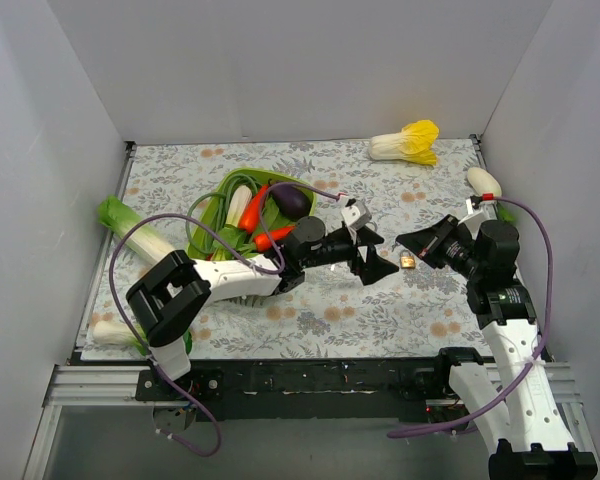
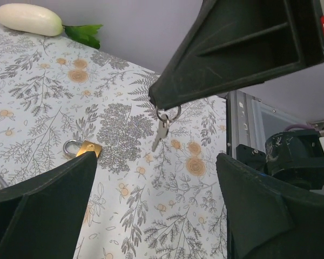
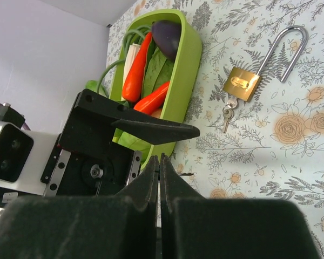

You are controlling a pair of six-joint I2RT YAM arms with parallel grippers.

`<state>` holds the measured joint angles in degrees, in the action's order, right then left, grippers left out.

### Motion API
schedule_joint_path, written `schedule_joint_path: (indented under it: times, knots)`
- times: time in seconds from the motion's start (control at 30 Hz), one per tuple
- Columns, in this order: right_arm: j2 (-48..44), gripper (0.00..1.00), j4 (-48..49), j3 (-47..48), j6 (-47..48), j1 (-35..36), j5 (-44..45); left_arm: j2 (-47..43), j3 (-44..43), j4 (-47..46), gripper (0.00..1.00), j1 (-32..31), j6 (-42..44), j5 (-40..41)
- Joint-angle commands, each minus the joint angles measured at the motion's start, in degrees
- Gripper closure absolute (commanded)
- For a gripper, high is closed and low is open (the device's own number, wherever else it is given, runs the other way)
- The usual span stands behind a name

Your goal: Unlock with the key

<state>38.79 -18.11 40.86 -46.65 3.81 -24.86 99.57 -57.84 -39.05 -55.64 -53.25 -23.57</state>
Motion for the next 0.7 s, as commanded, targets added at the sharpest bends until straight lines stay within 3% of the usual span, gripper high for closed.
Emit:
schedule_joint_path:
  times: [0.0, 0.2, 0.33, 0.43, 0.5, 0.67]
  knots:
    - [-0.9, 0.99, 0.71, 2.55, -1.25, -0.12, -2.3, 0.53, -3.76, -2.09, 0.12, -0.35, 1.14, 2.21]
    - [-0.73, 0.99, 0.71, 2.56, -1.51, -0.03, -3.09, 1.94, -5.17, -2.17, 0.24, -0.35, 0.7, 3.01]
    - [-0.99, 0.99, 0.79, 2.38, -1.69, -0.12, -2.74, 2.91, -5.96, -1.38, 0.41, -0.35, -0.53, 1.26]
    - [-0.99, 0.99, 0.97, 2.47, -1.77, -0.12, -2.73, 3.17, -5.7, -1.29, 0.42, -0.35, -1.15, 0.72]
    - [-0.99, 0.99, 1.06, 2.38, -1.95, -0.12, -2.56, 2.91, -5.35, -1.56, 0.51, -0.35, -1.33, 0.81]
    - [-0.99, 0.99, 1.06, 2.03, -1.95, -0.03, -2.56, 2.47, -4.74, -2.17, 0.63, -0.35, -1.68, 0.98]
